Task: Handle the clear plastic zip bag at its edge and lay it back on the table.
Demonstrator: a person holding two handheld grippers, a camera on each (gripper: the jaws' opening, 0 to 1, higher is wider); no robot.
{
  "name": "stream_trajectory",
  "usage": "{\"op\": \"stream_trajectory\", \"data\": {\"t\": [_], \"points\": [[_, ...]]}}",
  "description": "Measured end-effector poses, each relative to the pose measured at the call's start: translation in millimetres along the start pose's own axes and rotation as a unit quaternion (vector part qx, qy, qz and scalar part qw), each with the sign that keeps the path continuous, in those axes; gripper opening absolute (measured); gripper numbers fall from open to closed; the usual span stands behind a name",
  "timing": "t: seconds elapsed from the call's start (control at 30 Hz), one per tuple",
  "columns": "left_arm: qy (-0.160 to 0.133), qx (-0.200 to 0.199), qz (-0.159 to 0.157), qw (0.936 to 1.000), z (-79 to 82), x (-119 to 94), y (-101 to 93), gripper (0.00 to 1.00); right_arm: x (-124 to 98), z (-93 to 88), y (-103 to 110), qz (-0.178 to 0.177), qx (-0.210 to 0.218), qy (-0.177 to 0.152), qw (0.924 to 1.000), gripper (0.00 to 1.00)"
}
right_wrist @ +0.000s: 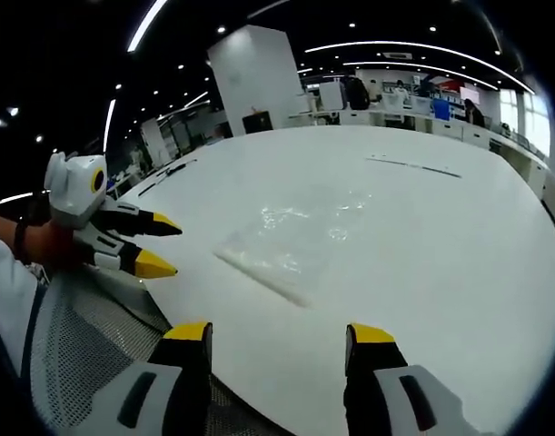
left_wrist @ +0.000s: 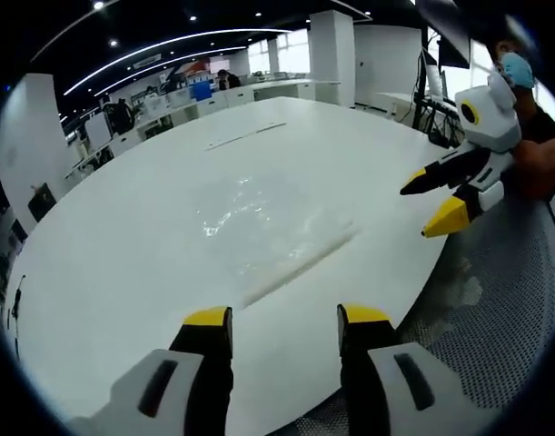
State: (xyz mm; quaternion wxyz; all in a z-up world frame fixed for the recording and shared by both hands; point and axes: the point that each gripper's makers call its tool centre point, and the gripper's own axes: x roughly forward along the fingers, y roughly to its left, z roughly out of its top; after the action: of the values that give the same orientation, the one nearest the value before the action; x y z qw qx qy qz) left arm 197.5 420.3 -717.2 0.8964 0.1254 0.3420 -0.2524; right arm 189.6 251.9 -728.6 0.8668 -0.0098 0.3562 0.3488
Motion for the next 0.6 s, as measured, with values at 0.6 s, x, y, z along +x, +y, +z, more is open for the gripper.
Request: {"op": "stream_trajectory", "data": {"t": [0.6], "points": [[0.002,0.003,-0.001,1.0000,0.9,-2.5,-2.6,0.43,-4.7,5.0,4.4,-0.001,0.000,0.000,1.0000,0.58]]}}
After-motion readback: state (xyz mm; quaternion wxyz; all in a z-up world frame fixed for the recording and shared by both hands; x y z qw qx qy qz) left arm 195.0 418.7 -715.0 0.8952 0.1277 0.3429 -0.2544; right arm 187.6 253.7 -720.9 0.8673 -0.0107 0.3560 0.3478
